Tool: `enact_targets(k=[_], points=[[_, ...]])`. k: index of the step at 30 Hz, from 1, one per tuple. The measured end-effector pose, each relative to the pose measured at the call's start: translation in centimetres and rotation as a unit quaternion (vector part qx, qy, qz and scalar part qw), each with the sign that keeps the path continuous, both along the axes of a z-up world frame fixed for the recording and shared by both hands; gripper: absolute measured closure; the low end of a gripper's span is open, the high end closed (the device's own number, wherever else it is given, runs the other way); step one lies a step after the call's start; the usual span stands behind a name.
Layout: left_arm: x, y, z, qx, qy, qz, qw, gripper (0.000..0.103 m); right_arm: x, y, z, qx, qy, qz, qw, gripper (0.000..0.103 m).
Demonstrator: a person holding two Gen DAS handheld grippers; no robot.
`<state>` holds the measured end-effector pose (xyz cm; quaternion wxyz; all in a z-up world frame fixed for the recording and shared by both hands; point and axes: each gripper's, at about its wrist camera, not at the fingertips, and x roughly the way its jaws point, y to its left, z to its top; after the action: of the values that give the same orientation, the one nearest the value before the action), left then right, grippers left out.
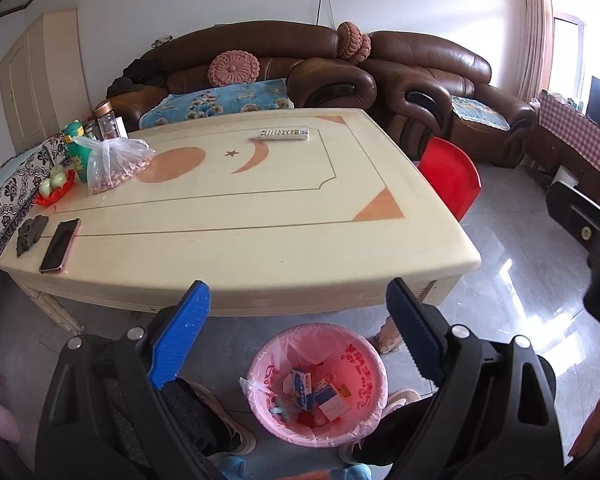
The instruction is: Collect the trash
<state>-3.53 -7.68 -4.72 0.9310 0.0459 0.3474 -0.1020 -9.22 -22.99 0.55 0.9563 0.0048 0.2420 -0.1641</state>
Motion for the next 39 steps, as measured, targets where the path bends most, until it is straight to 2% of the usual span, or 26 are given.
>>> enact_targets(k=[39], points=[[-0.09, 0.59, -0.16, -0.003, 0.003, 0.005, 1.0000, 0.015, -0.31, 0.63, -0.21, 0.001, 0.004, -0.001, 1.000, 0.007]])
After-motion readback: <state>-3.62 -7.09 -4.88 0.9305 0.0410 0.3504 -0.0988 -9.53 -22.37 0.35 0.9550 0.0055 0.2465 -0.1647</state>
